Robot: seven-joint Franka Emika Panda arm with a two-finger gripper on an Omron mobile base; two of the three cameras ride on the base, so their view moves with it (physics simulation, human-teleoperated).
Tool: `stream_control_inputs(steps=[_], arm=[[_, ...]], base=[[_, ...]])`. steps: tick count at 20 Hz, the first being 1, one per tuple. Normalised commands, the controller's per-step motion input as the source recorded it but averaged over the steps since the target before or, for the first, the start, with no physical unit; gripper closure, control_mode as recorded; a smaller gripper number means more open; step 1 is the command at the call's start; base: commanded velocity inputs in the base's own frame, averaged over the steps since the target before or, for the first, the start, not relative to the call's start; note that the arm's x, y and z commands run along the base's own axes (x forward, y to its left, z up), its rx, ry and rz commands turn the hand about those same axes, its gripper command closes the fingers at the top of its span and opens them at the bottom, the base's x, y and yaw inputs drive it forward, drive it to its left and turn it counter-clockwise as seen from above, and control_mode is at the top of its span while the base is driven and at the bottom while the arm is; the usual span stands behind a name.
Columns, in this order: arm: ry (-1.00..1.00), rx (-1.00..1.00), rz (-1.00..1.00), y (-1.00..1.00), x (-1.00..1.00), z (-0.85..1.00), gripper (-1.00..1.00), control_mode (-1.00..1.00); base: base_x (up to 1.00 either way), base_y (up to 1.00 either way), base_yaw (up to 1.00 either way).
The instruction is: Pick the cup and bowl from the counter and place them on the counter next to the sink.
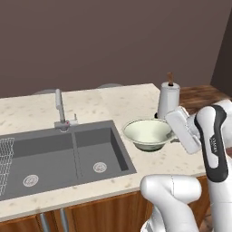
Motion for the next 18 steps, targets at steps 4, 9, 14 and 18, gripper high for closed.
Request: stream_control_inputs(steps=[4,9,14,18], arm=[[0.12,0.0,0.01,0.0,0.0,-0.64,1.0,-1.0],[0.14,-0.01,0.0,0.0,0.0,-0.27,1.0,-1.0],[0.08,0.0,0.0,0.0,0.14,-0.17,1.0,-1.0],[0.01,0.0,0.0,0.0,0.61,-0.12,1.0,-1.0]], base=[[0.0,0.0,0.0],[0.0,0.0,0.0],[0.0,0.0,0.0],[0.0,0.0,0.0]])
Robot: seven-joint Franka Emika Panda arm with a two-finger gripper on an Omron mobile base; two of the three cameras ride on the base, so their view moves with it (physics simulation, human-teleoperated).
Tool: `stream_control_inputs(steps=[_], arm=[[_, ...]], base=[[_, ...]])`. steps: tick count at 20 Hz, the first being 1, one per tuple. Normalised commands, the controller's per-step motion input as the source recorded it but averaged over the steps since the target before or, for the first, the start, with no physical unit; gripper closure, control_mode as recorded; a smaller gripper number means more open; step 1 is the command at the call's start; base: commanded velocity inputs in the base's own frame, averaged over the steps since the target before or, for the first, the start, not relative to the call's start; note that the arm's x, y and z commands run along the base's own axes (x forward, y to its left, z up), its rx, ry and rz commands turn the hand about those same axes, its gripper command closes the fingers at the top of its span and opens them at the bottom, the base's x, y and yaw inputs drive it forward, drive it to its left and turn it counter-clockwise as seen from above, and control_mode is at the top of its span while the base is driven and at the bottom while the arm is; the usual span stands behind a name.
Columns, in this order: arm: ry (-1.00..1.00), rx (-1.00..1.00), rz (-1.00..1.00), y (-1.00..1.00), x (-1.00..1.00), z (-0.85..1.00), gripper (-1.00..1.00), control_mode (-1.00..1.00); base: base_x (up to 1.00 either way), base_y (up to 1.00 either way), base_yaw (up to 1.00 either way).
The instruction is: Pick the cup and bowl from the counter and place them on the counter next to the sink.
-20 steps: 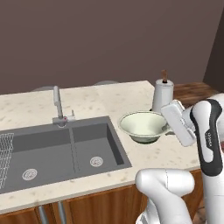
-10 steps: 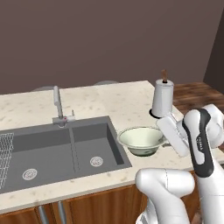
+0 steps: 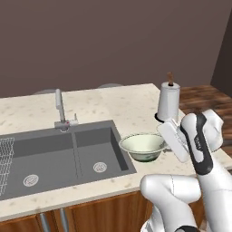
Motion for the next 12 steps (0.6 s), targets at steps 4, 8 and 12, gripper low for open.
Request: stream_control_inputs(steps=[4,8,12], arm=[[0.0,0.0,0.0,0.0,0.75,-0.1,1.0,-1.0],[0.0,0.0,0.0,0.0,0.74,-0.14,1.0,-1.0],[0.0,0.0,0.0,-0.09,0.32,-0.01,1.0,-1.0]], base=[[0.0,0.0,0.0],[0.0,0.0,0.0],[0.0,0.0,0.0]])
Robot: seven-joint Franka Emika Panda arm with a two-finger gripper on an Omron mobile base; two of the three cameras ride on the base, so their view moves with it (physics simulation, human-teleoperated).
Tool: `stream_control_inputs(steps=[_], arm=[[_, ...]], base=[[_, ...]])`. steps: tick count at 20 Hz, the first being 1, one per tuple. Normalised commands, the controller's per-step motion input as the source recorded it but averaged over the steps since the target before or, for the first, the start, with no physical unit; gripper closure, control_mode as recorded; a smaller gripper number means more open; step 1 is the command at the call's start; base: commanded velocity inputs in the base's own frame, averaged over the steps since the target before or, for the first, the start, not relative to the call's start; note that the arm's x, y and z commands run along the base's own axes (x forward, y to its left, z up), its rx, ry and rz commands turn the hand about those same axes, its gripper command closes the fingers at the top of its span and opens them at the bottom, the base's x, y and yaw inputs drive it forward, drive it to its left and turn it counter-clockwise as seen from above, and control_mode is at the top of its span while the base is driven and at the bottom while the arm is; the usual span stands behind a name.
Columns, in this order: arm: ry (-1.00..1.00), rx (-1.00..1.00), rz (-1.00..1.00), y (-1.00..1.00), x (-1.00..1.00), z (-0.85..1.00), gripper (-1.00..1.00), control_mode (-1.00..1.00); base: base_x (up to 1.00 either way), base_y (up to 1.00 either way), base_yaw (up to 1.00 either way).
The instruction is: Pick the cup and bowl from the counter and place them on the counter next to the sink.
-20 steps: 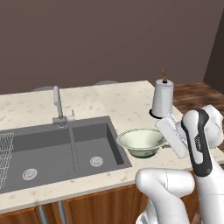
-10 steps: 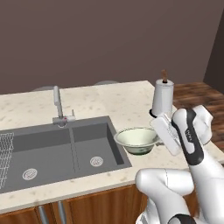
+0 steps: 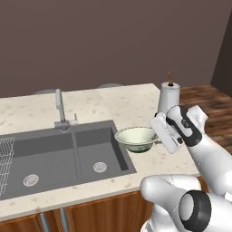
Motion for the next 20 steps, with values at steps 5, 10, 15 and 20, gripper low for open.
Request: stream_control_inputs(steps=[5,10,15,20], arm=[[-0.03,0.0,0.0,-0.27,-0.01,-0.02,1.0,-1.0],[-0.13,0.0,0.0,-0.19,-0.27,0.0,1.0,-1.0],[-0.17,0.0,0.0,-0.02,-0.22,-0.03,1.0,-1.0],[-0.08,-0.02,0.0,0.0,-0.1,-0.03,1.0,-1.0]], base=[[0.0,0.0,0.0],[0.0,0.0,0.0],[0.0,0.0,0.0],[0.0,0.0,0.0]])
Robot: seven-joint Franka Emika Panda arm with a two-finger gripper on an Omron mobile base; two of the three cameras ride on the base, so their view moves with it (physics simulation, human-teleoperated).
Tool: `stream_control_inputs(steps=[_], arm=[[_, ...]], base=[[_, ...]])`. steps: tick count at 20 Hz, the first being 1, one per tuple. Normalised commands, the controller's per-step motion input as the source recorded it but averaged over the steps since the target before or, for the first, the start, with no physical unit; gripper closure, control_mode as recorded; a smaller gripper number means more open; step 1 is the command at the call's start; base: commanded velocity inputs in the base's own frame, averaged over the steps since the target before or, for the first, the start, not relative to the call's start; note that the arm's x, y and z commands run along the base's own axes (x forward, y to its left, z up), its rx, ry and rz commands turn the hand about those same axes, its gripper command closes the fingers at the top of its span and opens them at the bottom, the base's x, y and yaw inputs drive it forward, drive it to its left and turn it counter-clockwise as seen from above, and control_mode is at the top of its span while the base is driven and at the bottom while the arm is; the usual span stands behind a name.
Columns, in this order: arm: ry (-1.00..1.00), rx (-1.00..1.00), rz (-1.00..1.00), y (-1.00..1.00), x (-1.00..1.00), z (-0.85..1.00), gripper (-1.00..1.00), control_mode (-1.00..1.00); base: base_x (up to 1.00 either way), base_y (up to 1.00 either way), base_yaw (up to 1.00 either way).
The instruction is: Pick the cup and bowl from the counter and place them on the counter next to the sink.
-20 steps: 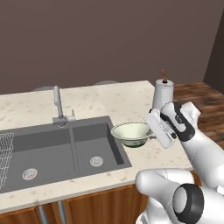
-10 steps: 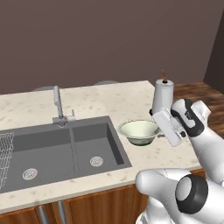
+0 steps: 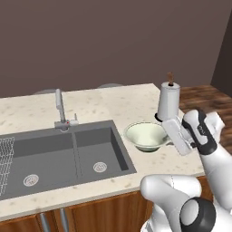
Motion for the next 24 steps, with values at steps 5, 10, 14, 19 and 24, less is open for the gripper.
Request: stream_control_inputs(steps=[5,10,14,19,24], arm=[[0.0,-0.07,0.0,0.02,0.0,-0.11,1.0,-1.0],[0.0,-0.02,0.0,0.01,0.0,-0.2,1.0,-1.0],[0.0,0.0,0.0,0.0,0.0,-0.19,1.0,-1.0],[0.02,-0.01,0.0,0.0,0.0,-0.24,1.0,-1.0],[0.08,-0.02,0.0,0.0,0.03,-0.12,1.0,-1.0]], base=[[0.0,0.0,0.0],[0.0,0.0,0.0],[0.0,0.0,0.0],[0.0,0.0,0.0],[0.0,0.0,0.0]])
